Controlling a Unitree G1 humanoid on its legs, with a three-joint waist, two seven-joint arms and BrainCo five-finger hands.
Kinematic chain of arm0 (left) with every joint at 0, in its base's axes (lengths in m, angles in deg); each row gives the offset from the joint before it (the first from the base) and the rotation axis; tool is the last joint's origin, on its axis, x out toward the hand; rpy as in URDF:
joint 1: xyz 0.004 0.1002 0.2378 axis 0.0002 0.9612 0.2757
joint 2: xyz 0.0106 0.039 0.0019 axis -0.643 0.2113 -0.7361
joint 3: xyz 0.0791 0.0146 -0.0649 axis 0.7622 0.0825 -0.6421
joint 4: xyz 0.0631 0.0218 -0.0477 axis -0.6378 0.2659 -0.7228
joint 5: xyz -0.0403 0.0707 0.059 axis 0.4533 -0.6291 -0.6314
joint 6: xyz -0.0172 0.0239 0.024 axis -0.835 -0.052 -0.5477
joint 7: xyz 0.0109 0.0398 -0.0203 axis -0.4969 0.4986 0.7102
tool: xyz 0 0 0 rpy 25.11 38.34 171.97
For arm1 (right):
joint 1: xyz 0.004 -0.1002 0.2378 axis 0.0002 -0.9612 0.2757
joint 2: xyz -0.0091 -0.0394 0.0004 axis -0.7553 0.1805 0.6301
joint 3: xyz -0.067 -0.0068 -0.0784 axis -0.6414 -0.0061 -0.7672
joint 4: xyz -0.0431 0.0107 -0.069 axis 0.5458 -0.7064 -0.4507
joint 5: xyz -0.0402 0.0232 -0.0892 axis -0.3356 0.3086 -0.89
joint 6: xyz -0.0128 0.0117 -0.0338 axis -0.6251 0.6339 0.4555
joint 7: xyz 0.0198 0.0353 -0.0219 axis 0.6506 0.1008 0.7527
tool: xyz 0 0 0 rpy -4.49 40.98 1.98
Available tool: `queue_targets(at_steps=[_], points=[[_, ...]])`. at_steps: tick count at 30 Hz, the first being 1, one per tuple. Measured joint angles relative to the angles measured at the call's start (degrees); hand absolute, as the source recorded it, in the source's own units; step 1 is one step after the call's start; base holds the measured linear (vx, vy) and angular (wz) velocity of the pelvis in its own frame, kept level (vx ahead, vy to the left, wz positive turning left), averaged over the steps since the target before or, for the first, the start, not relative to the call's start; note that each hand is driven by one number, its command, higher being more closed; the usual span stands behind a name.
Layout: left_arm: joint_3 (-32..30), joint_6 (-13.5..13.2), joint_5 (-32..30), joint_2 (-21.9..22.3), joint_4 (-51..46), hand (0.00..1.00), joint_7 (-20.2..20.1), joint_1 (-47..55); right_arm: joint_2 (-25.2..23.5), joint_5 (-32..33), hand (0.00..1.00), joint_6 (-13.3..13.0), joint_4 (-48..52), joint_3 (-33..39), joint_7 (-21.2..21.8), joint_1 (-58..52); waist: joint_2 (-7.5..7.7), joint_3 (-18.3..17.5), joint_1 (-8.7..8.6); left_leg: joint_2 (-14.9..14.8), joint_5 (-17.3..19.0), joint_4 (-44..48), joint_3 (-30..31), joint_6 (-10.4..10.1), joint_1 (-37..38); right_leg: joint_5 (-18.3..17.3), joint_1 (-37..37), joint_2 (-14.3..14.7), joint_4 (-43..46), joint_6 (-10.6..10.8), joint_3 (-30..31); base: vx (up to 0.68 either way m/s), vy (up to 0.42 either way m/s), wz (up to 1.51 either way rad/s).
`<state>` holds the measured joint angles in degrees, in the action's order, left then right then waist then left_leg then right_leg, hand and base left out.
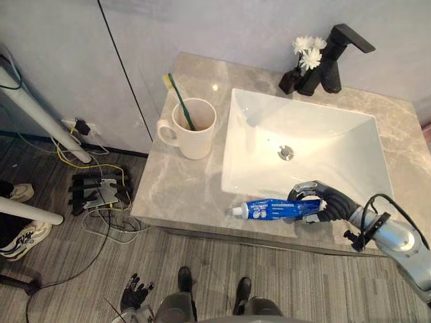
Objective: Organize washtable
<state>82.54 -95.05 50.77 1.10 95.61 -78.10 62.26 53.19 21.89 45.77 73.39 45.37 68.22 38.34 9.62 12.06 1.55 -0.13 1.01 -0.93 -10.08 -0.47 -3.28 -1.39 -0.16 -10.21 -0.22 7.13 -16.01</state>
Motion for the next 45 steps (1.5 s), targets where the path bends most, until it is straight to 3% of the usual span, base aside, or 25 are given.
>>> queue_targets(at_steps=[11,17,21,22,26,28,30,33,35,37,39,40,42,43,45], points=[[0.0,0.2,-0.5,-0.4,1.1,0.00,-0.1,0.3,4.7,0.4,1.00,-0.5,0.0,-1.8,2.5,0.2,-0.01,0.0,-0.50,0.1,0.0,0.4,0.2,0.0,0.9,1.4,1.0,-0.2,-0.1,-0.3,-1.0,-0.02,0.007,0.00],[-0.5,0.5,-0.6,-0.3,1.2,0.00,-1.0,2.8,11.0,-1.2,1.00,-1.7,-6.3,6.1,3.1,-2.3,-0.01,-0.1,-1.52,0.2,-0.1,0.8,-0.7,0.0,1.2,1.5,0.9,-0.3,0.0,-0.2,-0.9,-0.07,-0.008,-0.08],[-1.9,1.4,0.0,0.3,1.6,0.00,-1.0,3.5,13.1,-3.7,1.00,-0.5,-18.1,13.6,-0.2,0.6,-0.20,-0.4,-2.85,0.2,-0.4,0.8,-0.9,0.1,1.2,2.2,0.9,-0.3,-0.1,-0.3,-0.8,-0.06,0.003,-0.03],[-3.2,1.4,0.7,1.0,1.5,0.00,-1.0,4.5,13.1,-4.6,1.00,0.4,-22.1,15.7,-1.9,3.3,-0.35,-1.0,-3.90,0.2,-0.6,0.6,-0.9,0.2,1.2,2.6,0.8,-0.3,-0.4,-0.4,-0.8,-0.05,0.013,-0.04],[-6.1,1.7,2.3,3.4,0.3,0.00,-0.9,6.8,13.1,-4.5,1.00,1.5,-28.2,21.8,-5.8,7.8,-1.71,-3.5,-4.86,0.5,-1.4,-0.7,-1.3,0.9,1.5,3.9,0.9,-0.3,-1.5,-0.4,-0.9,-0.02,0.015,-0.05],[-11.9,1.8,4.0,7.6,-7.7,0.00,0.7,8.8,12.8,-1.8,1.00,2.2,-28.5,27.7,-7.3,10.0,-3.06,-4.6,-5.28,1.2,-1.5,-2.0,-1.2,0.7,1.9,4.3,1.2,-0.5,-1.9,-0.4,-1.2,-0.03,0.032,0.02],[-18.0,1.5,4.7,11.5,-17.5,0.00,2.8,9.4,11.1,0.1,1.00,2.4,-27.4,32.6,-9.2,11.8,-3.66,-5.3,-4.48,1.5,-1.9,-4.0,-0.6,0.6,2.7,4.2,1.0,-0.6,-1.9,-0.4,-1.2,-0.04,0.019,-0.10],[-28.8,-0.2,6.2,11.7,-37.1,0.00,7.5,8.3,4.6,3.5,1.00,1.5,-19.3,37.9,-14.1,13.9,-3.97,-6.5,-4.11,1.9,-1.9,-4.8,0.5,0.5,3.2,2.5,1.5,-0.9,-1.8,-0.4,-2.2,-0.05,-0.023,0.02],[-34.5,-1.4,6.2,9.0,-48.4,0.00,9.4,5.7,0.6,4.5,1.00,0.2,-13.6,39.2,-16.0,14.0,-4.84,-7.1,-4.13,2.0,-2.1,-4.8,1.6,0.3,4.1,1.8,2.9,-0.9,-1.8,-0.2,-3.3,0.02,-0.027,0.27],[-38.7,-2.7,5.9,-1.3,-57.4,0.00,10.7,0.1,-4.9,4.4,1.00,-0.5,-7.1,37.6,-16.8,14.0,-5.97,-8.8,-3.73,2.0,-2.4,-4.5,3.2,0.6,4.6,1.6,4.3,-0.9,-1.8,0.1,-5.0,0.09,-0.025,0.36],[-38.9,-3.3,5.6,-9.7,-59.8,0.00,11.0,-4.4,-5.8,4.4,1.00,-0.9,-6.1,33.9,-16.5,14.3,-6.40,-9.1,-3.36,2.2,-2.9,-4.4,4.5,1.1,5.0,1.6,5.4,-0.9,-1.9,0.1,-6.2,0.07,-0.023,0.36],[-36.7,-4.0,4.3,-17.2,-62.0,0.00,11.2,-9.9,-6.9,4.4,1.00,-0.8,-6.1,30.1,-16.0,15.3,-6.39,-9.2,-2.39,2.2,-3.0,-4.4,5.3,1.2,5.3,1.6,6.1,-0.8,-2.0,0.1,-7.3,0.05,-0.022,0.30],[-32.1,-4.8,3.2,-23.0,-64.4,0.00,11.1,-16.3,-8.7,4.4,1.00,-0.2,-6.0,26.6,-15.3,17.5,-6.37,-9.2,-1.30,2.3,-3.2,-4.4,5.9,1.4,5.4,1.6,6.7,-0.9,-2.0,0.1,-7.7,0.04,-0.009,0.27],[-26.7,-5.2,3.0,-26.6,-65.4,0.00,9.9,-21.1,-10.1,4.3,1.00,0.1,-6.0,23.7,-15.1,19.6,-6.37,-9.2,-0.51,2.4,-3.3,-4.4,6.3,1.4,5.8,1.6,7.2,-1.0,-1.9,0.1,-8.0,0.04,-0.001,0.32],[-19.1,-5.2,2.7,-30.0,-66.7,0.00,7.4,-26.0,-12.2,4.2,1.00,0.2,-5.8,19.1,-14.3,23.8,-6.44,-9.2,-0.46,2.5,-3.3,-4.4,7.4,1.5,6.4,1.6,8.3,-1.1,-1.8,0.1,-9.1,0.03,-0.006,0.30]])
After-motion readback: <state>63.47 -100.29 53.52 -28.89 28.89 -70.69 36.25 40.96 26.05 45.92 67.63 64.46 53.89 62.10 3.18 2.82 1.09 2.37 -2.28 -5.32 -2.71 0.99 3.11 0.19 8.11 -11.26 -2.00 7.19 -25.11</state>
